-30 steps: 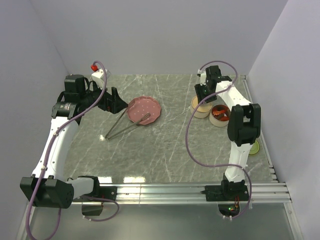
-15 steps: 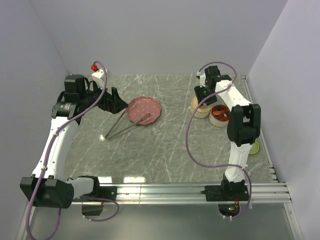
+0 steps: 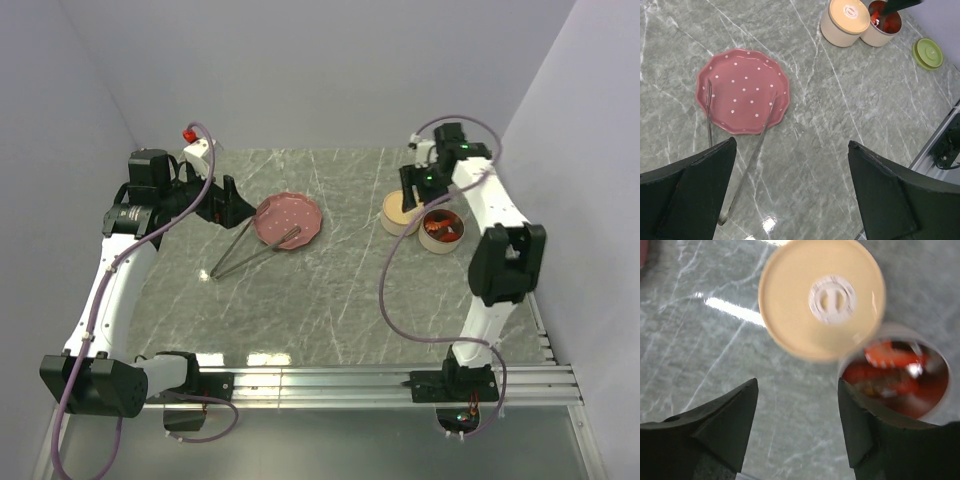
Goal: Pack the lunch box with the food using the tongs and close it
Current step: Put the lid back on the lunch box, then pick up the lid of the lunch box with the right arm
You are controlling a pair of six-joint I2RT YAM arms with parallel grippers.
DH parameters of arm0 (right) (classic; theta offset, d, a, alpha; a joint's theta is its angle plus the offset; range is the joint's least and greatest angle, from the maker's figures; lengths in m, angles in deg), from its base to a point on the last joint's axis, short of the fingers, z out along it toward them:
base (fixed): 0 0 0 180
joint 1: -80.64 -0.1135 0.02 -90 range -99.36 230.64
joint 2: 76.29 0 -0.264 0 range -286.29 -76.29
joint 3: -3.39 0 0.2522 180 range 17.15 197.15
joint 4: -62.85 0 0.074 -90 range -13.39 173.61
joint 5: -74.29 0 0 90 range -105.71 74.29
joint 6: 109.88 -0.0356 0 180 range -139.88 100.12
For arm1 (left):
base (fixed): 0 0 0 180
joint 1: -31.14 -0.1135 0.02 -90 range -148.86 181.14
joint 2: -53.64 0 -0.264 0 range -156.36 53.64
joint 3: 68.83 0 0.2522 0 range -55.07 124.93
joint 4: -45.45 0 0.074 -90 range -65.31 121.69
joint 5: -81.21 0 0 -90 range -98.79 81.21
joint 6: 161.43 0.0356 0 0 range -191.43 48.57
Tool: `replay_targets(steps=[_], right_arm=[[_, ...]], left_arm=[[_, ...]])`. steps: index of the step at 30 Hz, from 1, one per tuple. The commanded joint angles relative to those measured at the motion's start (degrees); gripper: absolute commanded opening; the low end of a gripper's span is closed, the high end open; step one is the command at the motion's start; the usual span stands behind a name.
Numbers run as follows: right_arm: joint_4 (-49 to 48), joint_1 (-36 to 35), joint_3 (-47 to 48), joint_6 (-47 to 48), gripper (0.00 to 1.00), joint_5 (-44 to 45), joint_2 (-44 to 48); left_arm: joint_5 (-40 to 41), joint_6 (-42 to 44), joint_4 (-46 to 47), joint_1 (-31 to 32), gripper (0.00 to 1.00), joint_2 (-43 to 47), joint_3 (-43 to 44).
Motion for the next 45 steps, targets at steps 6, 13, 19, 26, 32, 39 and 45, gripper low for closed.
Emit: replay_targets(steps=[6, 13, 19, 26, 32, 39, 45], right_arm=[[5.6, 12.0, -13.3, 9.4, 0.74, -2.2, 22.1], [4.4, 19.4, -30.3, 18.1, 0.62, 4.8, 31.4], [-4.8, 22.9, -44.5, 23.0, 0.53, 9.7, 33.6], [-9.5, 24.1, -45.2, 21.5, 0.48, 10.5, 28.1], [-12.0, 25.1, -46.1, 24.5, 0.47, 12.1, 26.3], [-13.5, 26.9, -45.9, 27.6, 0.47, 11.5, 23.8], [-13.1, 27.7, -46.4, 29.0, 0.44, 10.0, 21.8]], left_arm=[[-4.5, 1.2, 2.3, -0.3, 0.99, 1.9, 1.1], [-6.2, 1.5, 2.3, -0.3, 0.99, 1.8, 1.1], [-6.8, 2.0, 2.3, -0.3, 0.99, 2.3, 0.4], [-8.3, 4.2, 0.8, -0.3, 0.99, 2.6, 0.4], [-8.9, 4.9, 0.4, -0.3, 0.99, 2.3, 0.7], [-10.4, 4.9, 0.8, -0.3, 0.99, 1.5, 0.7], [-10.1, 5.0, -1.5, -0.3, 0.99, 0.0, 4.0]])
